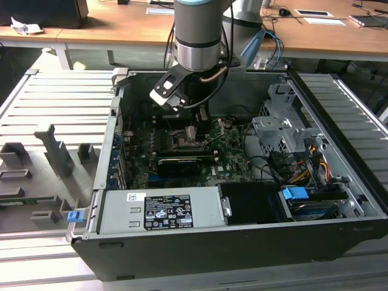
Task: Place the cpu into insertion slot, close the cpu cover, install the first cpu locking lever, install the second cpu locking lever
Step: 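Place the cpu into insertion slot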
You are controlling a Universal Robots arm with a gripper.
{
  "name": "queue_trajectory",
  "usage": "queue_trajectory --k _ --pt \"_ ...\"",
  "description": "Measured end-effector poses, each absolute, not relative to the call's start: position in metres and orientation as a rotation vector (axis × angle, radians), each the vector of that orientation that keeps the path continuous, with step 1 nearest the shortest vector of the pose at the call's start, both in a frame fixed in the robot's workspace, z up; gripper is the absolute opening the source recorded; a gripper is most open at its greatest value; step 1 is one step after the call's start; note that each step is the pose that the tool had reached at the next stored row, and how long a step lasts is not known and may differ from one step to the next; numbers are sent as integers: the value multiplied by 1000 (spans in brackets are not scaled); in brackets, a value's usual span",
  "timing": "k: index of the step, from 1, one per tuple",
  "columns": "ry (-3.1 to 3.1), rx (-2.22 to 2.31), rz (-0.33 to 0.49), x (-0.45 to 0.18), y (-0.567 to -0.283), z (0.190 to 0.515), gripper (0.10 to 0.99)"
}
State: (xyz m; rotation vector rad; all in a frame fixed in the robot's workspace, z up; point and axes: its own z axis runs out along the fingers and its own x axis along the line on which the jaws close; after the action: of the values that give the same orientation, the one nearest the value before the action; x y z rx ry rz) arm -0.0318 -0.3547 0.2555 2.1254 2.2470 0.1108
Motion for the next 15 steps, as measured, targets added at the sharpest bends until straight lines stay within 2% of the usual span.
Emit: queue_trajectory --k 15 --pt "2232 2148 111 -40 -332 241 525"
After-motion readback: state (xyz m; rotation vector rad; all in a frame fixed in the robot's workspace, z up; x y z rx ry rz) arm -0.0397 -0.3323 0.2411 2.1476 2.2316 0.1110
